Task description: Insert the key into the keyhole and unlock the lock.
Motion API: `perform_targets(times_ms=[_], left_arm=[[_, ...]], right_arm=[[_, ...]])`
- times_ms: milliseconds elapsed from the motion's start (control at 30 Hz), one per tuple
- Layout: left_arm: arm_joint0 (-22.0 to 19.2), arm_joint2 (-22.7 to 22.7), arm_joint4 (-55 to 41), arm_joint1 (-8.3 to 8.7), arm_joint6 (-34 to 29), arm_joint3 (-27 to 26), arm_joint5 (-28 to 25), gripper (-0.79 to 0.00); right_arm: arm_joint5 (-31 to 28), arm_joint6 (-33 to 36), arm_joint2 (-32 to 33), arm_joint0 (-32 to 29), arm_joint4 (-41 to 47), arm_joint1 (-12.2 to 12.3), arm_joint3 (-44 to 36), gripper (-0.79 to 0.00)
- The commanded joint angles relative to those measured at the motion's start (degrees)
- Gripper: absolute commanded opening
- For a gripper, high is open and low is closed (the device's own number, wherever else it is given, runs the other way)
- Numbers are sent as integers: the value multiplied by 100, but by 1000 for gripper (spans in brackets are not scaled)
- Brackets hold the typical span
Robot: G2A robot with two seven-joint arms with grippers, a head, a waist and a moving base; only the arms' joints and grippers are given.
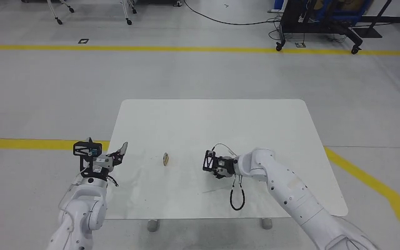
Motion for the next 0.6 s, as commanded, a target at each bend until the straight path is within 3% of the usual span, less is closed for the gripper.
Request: perform_targets(times_ms=[0, 167, 467, 567], left_arm=[[0, 0, 0, 0, 0, 0, 0, 0], [0, 0, 0, 0, 0, 0, 0, 0], [0, 0, 0, 0, 0, 0, 0, 0], [0, 0, 0, 0, 0, 0, 0, 0]], right_arm=[[5, -52, 12, 2, -7, 8, -19, -785], [-5, -295, 133, -26, -92, 58, -127, -785], [-49, -1602, 459, -258, -325, 180, 19, -785], [-34, -1712, 504, -281, -276, 186, 61, -785]])
